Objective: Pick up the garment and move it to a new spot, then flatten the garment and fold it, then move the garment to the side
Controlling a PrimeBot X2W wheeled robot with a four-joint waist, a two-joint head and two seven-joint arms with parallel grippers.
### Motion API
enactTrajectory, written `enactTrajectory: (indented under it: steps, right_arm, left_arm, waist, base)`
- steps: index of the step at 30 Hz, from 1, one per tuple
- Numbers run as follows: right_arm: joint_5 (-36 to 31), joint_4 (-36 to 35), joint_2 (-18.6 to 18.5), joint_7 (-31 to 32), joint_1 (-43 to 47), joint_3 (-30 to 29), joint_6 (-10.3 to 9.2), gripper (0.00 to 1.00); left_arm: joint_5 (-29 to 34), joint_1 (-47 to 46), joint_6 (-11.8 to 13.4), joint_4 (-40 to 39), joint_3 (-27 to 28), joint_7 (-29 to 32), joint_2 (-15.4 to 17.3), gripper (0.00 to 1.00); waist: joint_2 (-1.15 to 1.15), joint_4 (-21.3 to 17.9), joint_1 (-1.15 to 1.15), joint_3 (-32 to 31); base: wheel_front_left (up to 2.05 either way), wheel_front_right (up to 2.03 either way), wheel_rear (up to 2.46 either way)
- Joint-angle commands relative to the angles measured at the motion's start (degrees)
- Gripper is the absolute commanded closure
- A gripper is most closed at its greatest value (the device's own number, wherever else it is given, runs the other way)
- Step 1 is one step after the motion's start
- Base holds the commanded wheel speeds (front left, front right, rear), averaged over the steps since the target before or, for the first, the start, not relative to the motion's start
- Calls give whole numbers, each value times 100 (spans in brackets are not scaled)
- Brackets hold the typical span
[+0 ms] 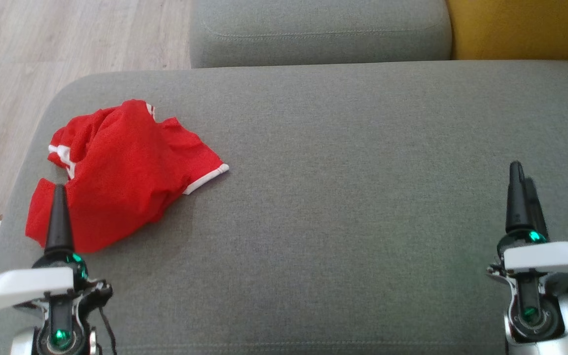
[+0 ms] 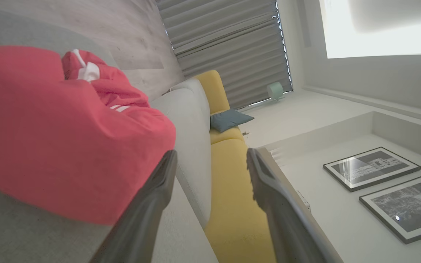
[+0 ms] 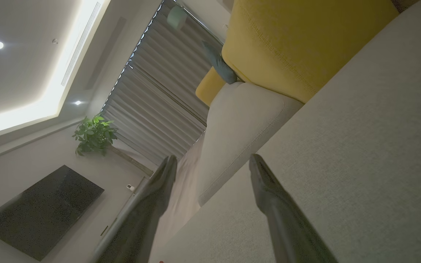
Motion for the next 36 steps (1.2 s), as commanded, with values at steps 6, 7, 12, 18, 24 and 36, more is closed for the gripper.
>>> enactTrajectory:
  steps: [6, 7, 12, 18, 24, 36]
  right_arm:
    - [-881, -402, -40, -172, -359, 185, 20, 0]
    - [-1017, -414, -41, -188, -353, 215, 20, 0]
    - [-1616, -538, -42, -273, -338, 372, 22, 0]
    - [-2160, -637, -44, -374, -263, 422, 24, 0]
    - [-2602, -595, -46, -459, -185, 512, 26, 0]
    - [-3614, -470, -50, -661, -49, 591, 30, 0]
  left_arm:
    - [775, -335, 172, -545, -117, -148, 84, 0]
    - [897, -328, 187, -576, -161, -165, 85, 0]
    - [1539, -299, 203, -715, -415, -248, 88, 0]
    - [2374, -290, 225, -837, -716, -349, 92, 0]
    - [3031, -276, 292, -906, -914, -432, 95, 0]
    - [4520, -258, 499, -886, -1513, -634, 294, 0]
  waist:
    - [0, 12, 0, -10]
    - [0, 13, 0, -12]
    - [0, 16, 0, -9]
    - [0, 21, 0, -3]
    - [0, 9, 0, 4]
    - [0, -39, 0, 29]
  base:
    - [0, 0, 0]
    - [0, 0, 0]
    - [0, 0, 0]
    - [0, 0, 0]
    - [0, 0, 0]
    - [0, 0, 0]
